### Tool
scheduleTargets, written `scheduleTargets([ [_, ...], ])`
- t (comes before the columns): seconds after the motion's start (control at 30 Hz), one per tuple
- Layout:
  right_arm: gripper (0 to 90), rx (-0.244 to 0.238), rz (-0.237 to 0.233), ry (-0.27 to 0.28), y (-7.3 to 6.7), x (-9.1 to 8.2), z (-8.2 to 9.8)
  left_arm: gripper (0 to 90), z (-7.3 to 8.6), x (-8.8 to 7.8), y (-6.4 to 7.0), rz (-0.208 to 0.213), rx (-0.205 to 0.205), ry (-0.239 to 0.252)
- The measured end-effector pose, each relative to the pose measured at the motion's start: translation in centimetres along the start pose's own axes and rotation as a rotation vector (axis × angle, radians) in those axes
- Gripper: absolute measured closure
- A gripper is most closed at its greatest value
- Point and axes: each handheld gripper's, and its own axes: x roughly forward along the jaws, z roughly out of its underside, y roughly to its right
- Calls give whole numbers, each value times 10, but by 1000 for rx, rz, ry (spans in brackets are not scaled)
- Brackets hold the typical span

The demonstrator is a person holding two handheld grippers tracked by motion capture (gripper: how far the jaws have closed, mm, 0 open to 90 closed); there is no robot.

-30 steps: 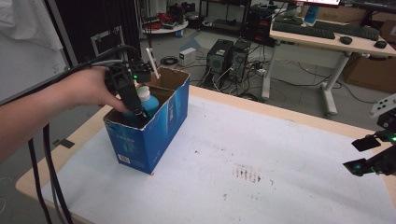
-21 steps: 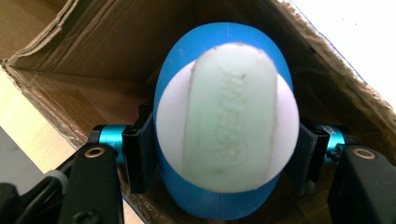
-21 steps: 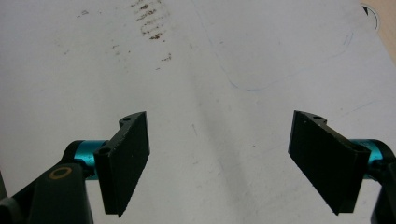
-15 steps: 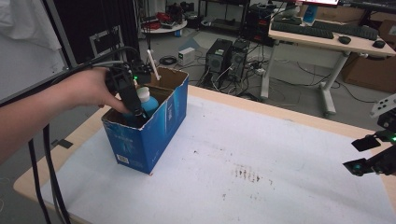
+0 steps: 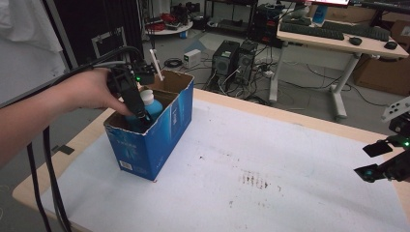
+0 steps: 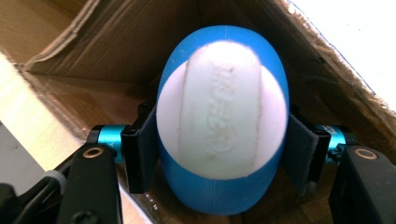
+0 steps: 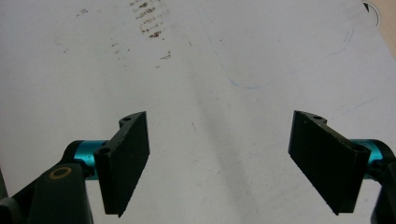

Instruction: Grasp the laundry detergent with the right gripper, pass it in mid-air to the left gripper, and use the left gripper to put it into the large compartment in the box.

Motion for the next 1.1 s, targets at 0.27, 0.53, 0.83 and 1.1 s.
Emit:
scheduleTargets([
  [0.27,198,-8,-4,-4,-2,1,-1,373,-1,0,0,3,-1,-6],
  [0.53,199,-5,0,-1,-2,-1,1,373,-2,1,0,7,0,-10],
  [0.83,199,-11,-1,0,-3,-2,2,282,-3,-2,5,-18,18,-36],
  [1.1,199,-17,-1,2,-6,-4,2,241,-7,-27,8,-38,37,-11],
])
